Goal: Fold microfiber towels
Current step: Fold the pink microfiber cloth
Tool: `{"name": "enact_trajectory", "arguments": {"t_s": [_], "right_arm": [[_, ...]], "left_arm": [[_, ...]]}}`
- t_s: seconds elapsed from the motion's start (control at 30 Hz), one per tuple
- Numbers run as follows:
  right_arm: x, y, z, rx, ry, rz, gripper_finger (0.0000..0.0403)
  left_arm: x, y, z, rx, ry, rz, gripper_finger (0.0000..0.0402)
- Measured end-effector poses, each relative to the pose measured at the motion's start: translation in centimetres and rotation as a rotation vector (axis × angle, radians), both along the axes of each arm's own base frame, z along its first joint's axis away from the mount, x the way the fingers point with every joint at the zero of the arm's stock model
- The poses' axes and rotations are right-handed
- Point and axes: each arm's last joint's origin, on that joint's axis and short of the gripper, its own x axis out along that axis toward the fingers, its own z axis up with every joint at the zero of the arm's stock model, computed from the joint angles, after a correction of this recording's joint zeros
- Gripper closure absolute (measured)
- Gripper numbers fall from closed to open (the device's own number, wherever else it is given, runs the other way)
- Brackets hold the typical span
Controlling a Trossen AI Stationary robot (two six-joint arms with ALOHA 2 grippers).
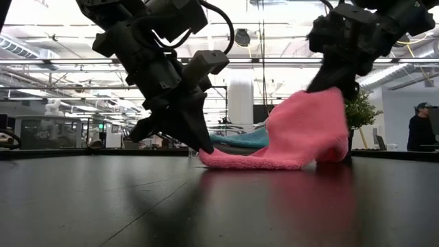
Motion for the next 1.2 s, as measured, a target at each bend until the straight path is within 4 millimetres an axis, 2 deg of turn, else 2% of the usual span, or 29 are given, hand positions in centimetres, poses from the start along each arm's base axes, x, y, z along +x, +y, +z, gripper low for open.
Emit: {"name": "enact_trajectory", "arguments": {"t_s": [0.33,0.53,0.7,0.83,1.0,1.1,1.2], "right_arm": [[-2.0,0.2,-1.8,0.133,0.293,0.054,0.0333],[-2.6,0.0,-2.2,0.101,0.371,0.105,0.0296],[-2.2,-1.1,-2.0,0.055,0.329,0.117,0.0277],[-1.1,-1.9,-1.1,0.041,0.180,0.104,0.0273],[0.3,-2.3,0.2,-0.030,-0.009,0.147,0.0273],[0.6,-2.9,0.3,-0.062,-0.031,0.142,0.0273],[1.0,-3.7,-0.6,-0.067,0.011,0.117,0.0273]], "left_arm": [[-0.1,0.0,-0.1,0.006,0.016,-0.002,0.0396],[-0.4,0.1,-0.3,0.006,0.056,-0.007,0.0397],[-0.7,0.0,-0.5,0.000,0.089,-0.016,0.0398],[-1.1,-0.8,-0.6,-0.050,0.129,-0.097,0.0397],[-1.7,-1.9,0.2,-0.103,0.134,-0.201,0.0397],[-2.0,-2.0,1.0,-0.100,0.127,-0.206,0.0398],[-2.4,-1.8,1.3,-0.085,0.152,-0.199,0.0396]]}}
